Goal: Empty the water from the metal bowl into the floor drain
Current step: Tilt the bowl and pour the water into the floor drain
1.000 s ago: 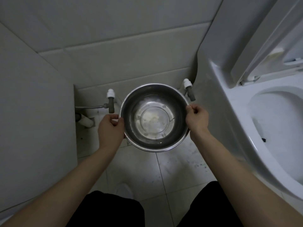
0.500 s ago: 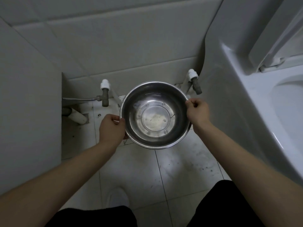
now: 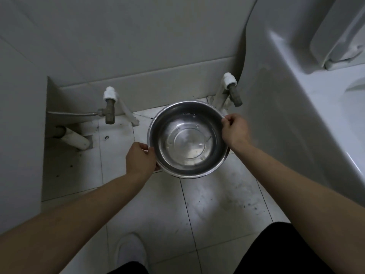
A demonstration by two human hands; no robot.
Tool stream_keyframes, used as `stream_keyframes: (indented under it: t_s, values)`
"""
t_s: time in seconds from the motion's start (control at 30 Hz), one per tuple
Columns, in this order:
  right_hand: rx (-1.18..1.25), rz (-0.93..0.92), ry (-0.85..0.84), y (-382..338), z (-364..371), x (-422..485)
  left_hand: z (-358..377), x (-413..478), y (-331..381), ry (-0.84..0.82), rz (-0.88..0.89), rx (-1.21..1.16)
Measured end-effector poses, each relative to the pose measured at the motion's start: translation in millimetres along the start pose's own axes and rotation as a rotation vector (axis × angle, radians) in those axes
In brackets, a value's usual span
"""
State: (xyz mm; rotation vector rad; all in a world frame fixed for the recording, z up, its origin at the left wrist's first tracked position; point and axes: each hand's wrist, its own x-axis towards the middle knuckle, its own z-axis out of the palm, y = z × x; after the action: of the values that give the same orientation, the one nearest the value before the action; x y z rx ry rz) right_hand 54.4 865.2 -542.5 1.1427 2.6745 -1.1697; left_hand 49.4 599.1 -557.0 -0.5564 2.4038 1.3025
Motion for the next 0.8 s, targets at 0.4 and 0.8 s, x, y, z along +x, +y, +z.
stream_keyframes:
  t_s: [0.4, 0.8]
  values:
    - [-0.119, -0.012, -0.046, 9.0, 15.6, 22.3, 24.1, 13.7, -20.8, -0.019, -0.035, -0.029]
    - [-0.024, 0.055, -0.054, 20.8, 36.3, 40.2, 38.6, 40.4, -36.4, -0.023, -0.016, -0.079]
